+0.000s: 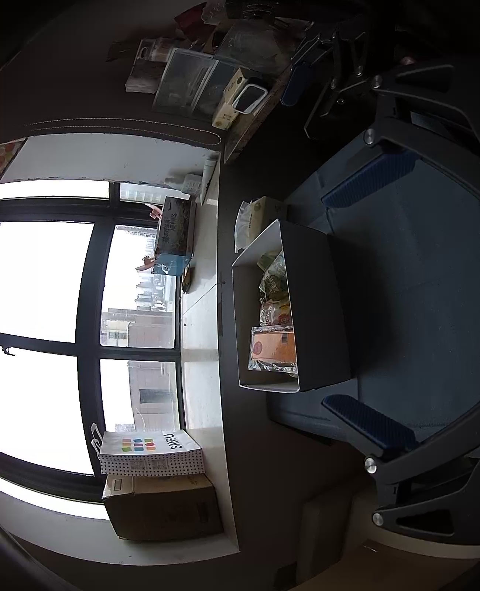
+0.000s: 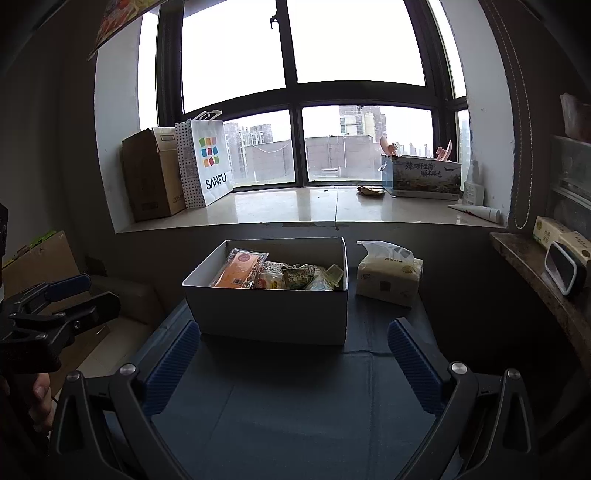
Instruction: Organize snacks
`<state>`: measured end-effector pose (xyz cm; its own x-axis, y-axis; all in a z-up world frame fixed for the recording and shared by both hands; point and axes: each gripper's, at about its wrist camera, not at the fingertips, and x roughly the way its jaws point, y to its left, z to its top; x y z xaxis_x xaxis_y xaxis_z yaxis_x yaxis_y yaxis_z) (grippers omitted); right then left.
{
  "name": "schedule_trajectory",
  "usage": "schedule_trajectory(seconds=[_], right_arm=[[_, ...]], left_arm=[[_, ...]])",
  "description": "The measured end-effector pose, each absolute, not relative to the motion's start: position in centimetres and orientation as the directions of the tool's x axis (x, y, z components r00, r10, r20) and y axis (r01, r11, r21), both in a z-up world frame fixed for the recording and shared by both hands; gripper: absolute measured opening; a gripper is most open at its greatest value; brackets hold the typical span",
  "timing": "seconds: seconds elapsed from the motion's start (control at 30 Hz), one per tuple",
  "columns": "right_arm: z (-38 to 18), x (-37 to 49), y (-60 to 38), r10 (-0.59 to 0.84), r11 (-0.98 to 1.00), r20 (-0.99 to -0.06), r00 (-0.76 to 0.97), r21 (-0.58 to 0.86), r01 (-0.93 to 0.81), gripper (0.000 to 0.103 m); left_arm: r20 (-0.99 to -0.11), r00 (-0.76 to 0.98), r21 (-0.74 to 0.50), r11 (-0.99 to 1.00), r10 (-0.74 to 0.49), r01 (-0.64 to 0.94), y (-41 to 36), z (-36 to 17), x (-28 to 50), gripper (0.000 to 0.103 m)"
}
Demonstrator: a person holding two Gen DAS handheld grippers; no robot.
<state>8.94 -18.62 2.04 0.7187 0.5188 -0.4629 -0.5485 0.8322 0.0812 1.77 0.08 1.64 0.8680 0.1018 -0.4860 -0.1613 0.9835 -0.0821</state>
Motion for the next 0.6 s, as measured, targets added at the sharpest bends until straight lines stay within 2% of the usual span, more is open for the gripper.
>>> schedule_trajectory(seconds=[0.6], right_arm=[[1.57, 9.03, -18.45, 0.523, 0.828, -0.485, 0.701, 0.097, -0.552, 0.103]], left_arm=[[-0.494, 0.863, -0.089, 0.982, 0.104, -0.169, 0.33, 1.43, 1.83, 0.103]])
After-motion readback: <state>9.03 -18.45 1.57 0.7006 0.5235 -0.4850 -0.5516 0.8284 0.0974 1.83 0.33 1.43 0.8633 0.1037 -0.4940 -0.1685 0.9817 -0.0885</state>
